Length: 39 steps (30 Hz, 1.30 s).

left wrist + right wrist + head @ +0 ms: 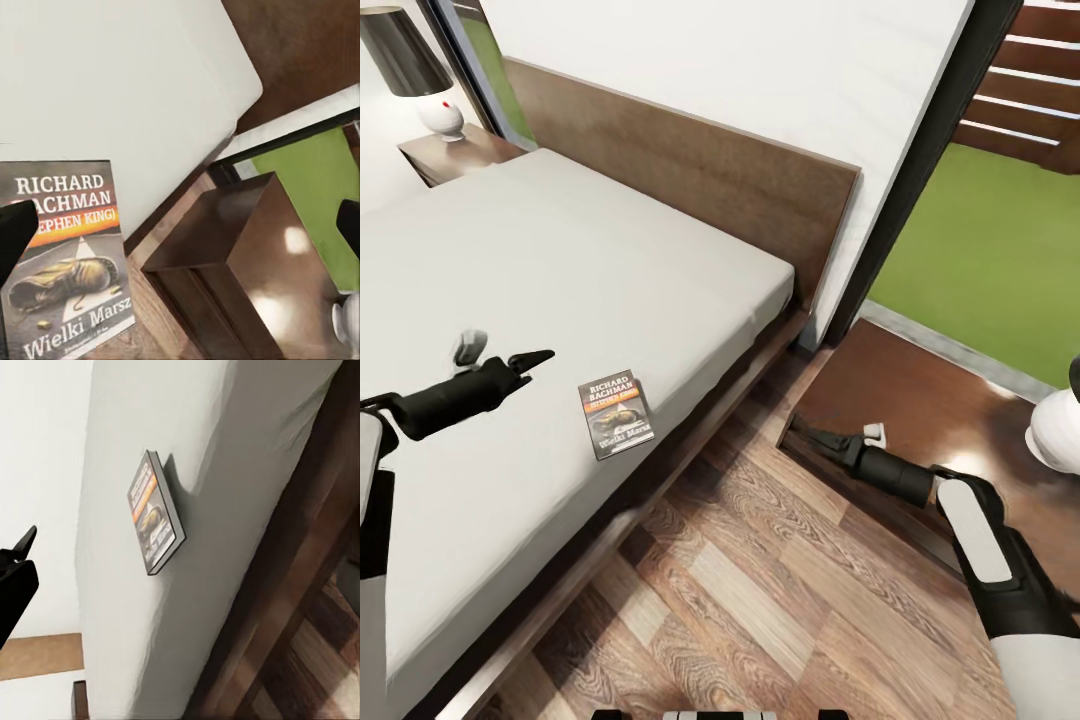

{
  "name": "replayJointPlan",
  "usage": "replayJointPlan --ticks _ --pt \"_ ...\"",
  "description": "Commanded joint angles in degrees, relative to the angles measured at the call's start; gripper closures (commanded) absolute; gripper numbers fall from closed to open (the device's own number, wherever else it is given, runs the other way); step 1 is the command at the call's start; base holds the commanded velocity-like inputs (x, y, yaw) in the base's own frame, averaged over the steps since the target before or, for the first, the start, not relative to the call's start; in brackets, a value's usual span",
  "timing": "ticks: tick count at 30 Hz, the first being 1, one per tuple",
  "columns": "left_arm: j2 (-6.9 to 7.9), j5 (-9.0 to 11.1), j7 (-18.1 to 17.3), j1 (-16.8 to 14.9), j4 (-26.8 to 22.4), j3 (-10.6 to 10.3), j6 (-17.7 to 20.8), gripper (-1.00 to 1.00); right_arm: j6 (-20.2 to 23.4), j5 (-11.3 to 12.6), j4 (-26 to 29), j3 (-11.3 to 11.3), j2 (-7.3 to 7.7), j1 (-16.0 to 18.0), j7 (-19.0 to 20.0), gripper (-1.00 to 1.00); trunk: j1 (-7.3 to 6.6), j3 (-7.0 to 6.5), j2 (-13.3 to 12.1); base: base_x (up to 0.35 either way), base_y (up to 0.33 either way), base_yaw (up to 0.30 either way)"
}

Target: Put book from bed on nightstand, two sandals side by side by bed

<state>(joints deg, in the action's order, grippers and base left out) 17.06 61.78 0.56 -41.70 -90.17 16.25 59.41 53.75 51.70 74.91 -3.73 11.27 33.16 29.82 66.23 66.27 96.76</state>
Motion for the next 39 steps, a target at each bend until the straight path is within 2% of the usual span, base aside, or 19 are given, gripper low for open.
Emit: replayJointPlan --ticks 1,4,6,7,10,11,15,22,27,34,39 --pt "-0.70 1.01 0.60 0.50 -0.43 -0.18 0.49 -1.00 -0.06 -0.21 -0.17 0.86 -0.41 0.08 0.06 -1.00 0.00 0.03 0.02 0.000 0.000 0.000" --pt "-2.36 3.20 1.80 1.42 -1.21 -2.15 0.59 -1.00 -1.50 -0.21 -0.65 3.48 -1.22 0.17 -0.38 -1.00 0.00 0.03 0.02 0.000 0.000 0.000" --pt "-2.74 3.79 2.05 1.64 -1.37 -2.96 0.59 -1.00 -2.02 -0.20 -0.93 4.16 -1.40 0.24 -0.52 -1.00 0.00 0.03 0.02 0.000 0.000 0.000" --pt "-3.65 5.50 2.55 2.24 -1.69 -4.96 0.59 -1.00 -3.10 -0.16 -2.37 5.47 -1.74 0.41 -0.83 -1.00 0.00 0.01 0.02 0.000 0.000 0.032" --pt "-4.16 6.63 2.76 2.77 -1.81 -6.00 0.59 -1.00 -3.49 -0.04 -4.02 5.90 -1.85 0.57 -0.88 -1.00 0.00 -0.10 0.02 0.000 0.000 0.081" --pt "-4.70 7.46 2.90 3.52 -1.89 -7.23 0.59 -1.00 -3.74 0.11 -5.82 6.10 -1.89 0.84 -0.80 -1.00 0.00 -0.14 0.02 0.000 0.000 0.135" --pt "-5.70 8.38 3.04 4.66 -1.97 -8.95 0.59 -1.00 -3.98 0.35 -8.24 6.27 -1.93 1.41 -0.60 -1.00 0.00 -0.36 0.02 0.000 0.000 0.168" --pt "-6.49 8.88 2.93 5.17 -2.00 -9.78 0.59 -1.00 -4.05 0.46 -9.20 6.38 -1.93 1.68 0.09 -1.00 0.00 -0.78 0.02 0.000 0.000 0.196" --pt "-6.82 9.06 2.77 5.39 -2.02 -9.99 0.59 -1.00 -4.14 0.42 -9.63 6.43 -1.95 1.77 2.23 -1.00 1.09 -0.21 2.02 0.000 0.000 0.211" --pt "-7.00 9.13 2.72 5.44 -2.02 -10.07 0.59 -1.00 -4.06 0.53 -9.76 6.29 -1.83 1.80 3.09 -1.00 2.63 0.56 4.83 0.000 0.000 0.214" --pt "-8.10 9.14 2.70 5.23 -2.02 -10.16 0.59 -1.00 -4.00 0.57 -9.84 6.08 -1.43 1.81 5.42 -1.00 3.07 0.57 5.63 0.000 0.000 0.209"
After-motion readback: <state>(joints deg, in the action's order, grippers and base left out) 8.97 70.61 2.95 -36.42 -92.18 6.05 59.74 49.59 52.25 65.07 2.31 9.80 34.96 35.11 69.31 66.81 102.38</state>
